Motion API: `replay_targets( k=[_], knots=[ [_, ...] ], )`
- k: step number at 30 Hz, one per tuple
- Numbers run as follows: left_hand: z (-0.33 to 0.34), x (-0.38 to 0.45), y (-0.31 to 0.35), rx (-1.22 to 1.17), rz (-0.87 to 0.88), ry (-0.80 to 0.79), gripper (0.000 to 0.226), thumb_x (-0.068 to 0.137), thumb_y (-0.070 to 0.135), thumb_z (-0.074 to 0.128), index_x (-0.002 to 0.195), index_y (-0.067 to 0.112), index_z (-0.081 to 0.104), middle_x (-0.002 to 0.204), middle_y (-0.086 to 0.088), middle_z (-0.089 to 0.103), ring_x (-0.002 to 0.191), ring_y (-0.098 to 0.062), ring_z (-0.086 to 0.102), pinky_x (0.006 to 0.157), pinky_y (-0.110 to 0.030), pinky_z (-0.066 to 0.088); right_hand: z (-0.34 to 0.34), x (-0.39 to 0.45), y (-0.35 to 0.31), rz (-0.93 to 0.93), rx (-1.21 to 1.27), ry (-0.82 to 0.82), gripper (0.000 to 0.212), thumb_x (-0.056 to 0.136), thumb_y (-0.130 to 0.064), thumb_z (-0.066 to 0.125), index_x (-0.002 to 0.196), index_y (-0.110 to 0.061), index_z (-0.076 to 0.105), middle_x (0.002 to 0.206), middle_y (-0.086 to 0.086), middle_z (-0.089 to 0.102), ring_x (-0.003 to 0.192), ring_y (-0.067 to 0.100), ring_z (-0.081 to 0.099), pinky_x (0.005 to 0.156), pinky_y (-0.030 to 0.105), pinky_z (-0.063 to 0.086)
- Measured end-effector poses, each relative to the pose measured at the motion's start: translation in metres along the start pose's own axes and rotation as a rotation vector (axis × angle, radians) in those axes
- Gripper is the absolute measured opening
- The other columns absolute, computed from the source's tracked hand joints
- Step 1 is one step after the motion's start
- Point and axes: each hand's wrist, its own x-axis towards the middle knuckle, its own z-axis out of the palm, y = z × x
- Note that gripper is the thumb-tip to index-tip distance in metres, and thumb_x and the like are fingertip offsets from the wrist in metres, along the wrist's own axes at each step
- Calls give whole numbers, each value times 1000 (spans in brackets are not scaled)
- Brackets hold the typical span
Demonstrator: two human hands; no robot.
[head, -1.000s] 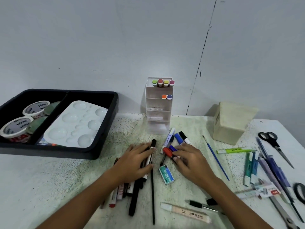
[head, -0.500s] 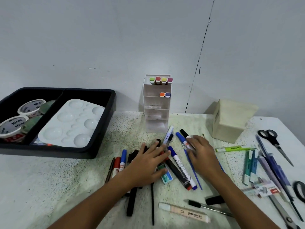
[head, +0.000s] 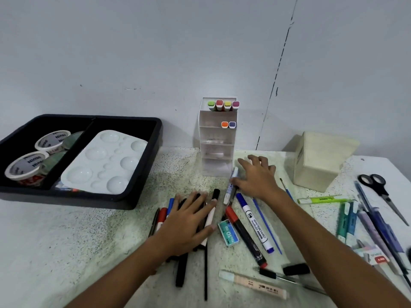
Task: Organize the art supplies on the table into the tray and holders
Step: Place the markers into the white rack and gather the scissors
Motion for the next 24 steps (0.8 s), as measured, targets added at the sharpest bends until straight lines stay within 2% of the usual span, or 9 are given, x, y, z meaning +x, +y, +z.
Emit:
replay_targets(
  k=[5, 9, 10, 12, 14, 15, 20, 22, 24],
  knots=[
    [2, -4, -6, -31, 15, 47, 80, 84, 75, -7, 152, 36, 6, 161, 8, -2, 148, -14, -12, 119, -48, -8, -1, 12, -6, 30, 23, -102, 57, 80, -60, 63, 124, -23, 61, 154, 11, 26, 137, 33, 18, 104, 48, 23],
    [5, -4, -7, -99, 23, 101, 78, 87, 75, 0, 152, 34, 13, 161, 8, 5, 148, -10, -6, 120, -46, -5, -2, 4, -5, 86, 165, -7, 64, 73, -57, 74, 125, -23, 59, 134, 5, 47, 126, 28, 32, 98, 42, 30],
    [4, -4, -7, -146, 25, 122, 77, 88, 75, 4, 152, 33, 17, 160, 8, 10, 148, -9, -2, 120, -44, -3, -5, 1, -4, 95, 266, 22, 59, 73, -51, 77, 121, -20, 59, 123, 4, 54, 118, 25, 41, 92, 38, 37],
    [2, -5, -9, -313, 23, 177, 73, 90, 72, 23, 150, 31, 28, 157, 9, 24, 147, -5, 9, 121, -38, 5, -10, -6, -5, 102, 636, 30, 43, 75, -29, 82, 107, -14, 58, 95, 6, 64, 83, 16, 61, 65, 25, 47],
    [-3, -6, -14, -502, 8, 247, 68, 87, 62, 45, 145, 29, 39, 148, 14, 36, 142, 0, 21, 118, -30, 20, -14, -14, -5, 95, 879, 29, 36, 76, -12, 80, 100, -9, 54, 73, 10, 63, 48, 8, 57, 42, 18, 41],
    [-5, -7, -17, -542, 3, 292, 65, 85, 58, 51, 142, 27, 43, 143, 15, 39, 139, 2, 26, 115, -27, 26, -14, -17, -3, 105, 946, 40, 35, 77, -8, 79, 100, -8, 54, 66, 11, 61, 42, 11, 53, 39, 20, 38],
    [-5, -27, -40, -376, -31, 418, 63, 83, 55, 57, 133, 17, 56, 137, 3, 53, 136, -14, 39, 111, -43, 36, -11, -32, 2, 131, 1310, 144, 31, 82, -3, 73, 108, -10, 57, 60, 12, 58, 58, 27, 46, 55, 36, 39],
    [1, -40, -46, -269, -45, 407, 70, 85, 65, 50, 135, 16, 55, 143, -2, 50, 140, -21, 34, 113, -47, 32, -10, -42, -2, 107, 1365, 129, 28, 83, -3, 71, 107, -12, 60, 62, 15, 56, 56, 25, 44, 53, 33, 37],
    [7, -50, -49, -186, -67, 344, 79, 87, 75, 35, 141, 19, 47, 154, -2, 33, 146, -24, 20, 116, -48, 22, -8, -52, -10, 67, 1361, 63, 27, 83, -2, 70, 107, -11, 61, 63, 13, 57, 51, 21, 47, 46, 26, 37]
  ],
)
